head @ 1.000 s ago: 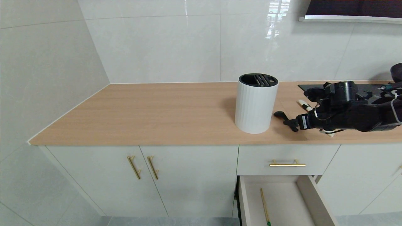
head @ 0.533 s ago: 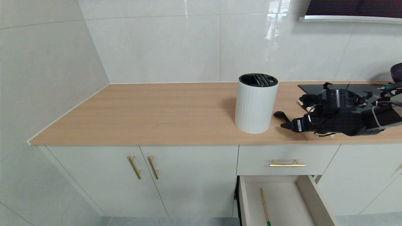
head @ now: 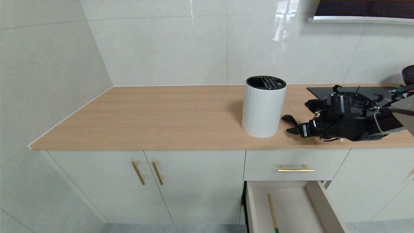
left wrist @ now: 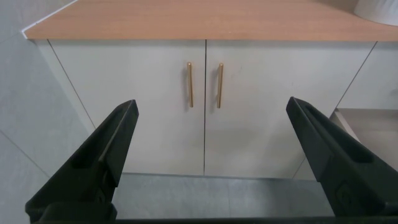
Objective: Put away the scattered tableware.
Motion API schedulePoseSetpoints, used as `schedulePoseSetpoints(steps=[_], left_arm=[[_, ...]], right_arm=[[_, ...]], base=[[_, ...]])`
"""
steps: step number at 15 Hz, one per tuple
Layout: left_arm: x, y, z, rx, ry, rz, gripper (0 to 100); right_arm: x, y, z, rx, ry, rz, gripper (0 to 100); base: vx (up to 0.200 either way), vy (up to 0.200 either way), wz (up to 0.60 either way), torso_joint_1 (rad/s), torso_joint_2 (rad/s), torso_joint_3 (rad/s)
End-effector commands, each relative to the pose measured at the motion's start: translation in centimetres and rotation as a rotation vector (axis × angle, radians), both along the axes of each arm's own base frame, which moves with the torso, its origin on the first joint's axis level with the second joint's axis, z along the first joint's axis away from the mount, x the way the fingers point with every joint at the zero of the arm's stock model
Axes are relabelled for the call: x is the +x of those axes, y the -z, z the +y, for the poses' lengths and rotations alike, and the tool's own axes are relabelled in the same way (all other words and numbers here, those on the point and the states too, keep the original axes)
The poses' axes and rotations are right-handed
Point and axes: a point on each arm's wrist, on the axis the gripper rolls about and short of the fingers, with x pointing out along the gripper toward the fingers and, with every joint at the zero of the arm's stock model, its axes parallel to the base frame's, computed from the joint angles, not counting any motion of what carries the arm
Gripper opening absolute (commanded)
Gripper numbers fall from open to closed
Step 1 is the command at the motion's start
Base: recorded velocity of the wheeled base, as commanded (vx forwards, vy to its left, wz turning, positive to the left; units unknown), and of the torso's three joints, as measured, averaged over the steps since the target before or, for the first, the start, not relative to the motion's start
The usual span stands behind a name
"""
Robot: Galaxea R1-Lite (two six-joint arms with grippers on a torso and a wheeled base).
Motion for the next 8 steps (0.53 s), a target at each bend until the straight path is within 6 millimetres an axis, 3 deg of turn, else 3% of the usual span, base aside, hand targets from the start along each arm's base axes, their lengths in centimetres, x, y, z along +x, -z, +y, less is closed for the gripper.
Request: schedulePoseSetpoints(steps=[1, 2, 8], left_arm=[[0.00, 0.00, 0.00, 0.000, -0.001, 0.000, 100], [0.00, 0.00, 0.00, 0.000, -0.001, 0.000, 100], [0.00, 0.00, 0.00, 0.000, -0.001, 0.000, 100]], right_arm=[[0.10, 0.36, 0.10, 0.000, -0.002, 0.009, 100], [0.18, 0.60, 0.10, -0.002, 0.001, 0.014, 0], [0.31, 1.23, 0.39, -0.018, 0.016, 0.026, 0]], base=[[0.000, 0.000, 0.00, 0.000, 0.00, 0.000], [0.000, 0.000, 0.00, 0.000, 0.00, 0.000], [0.000, 0.000, 0.00, 0.000, 0.00, 0.000]])
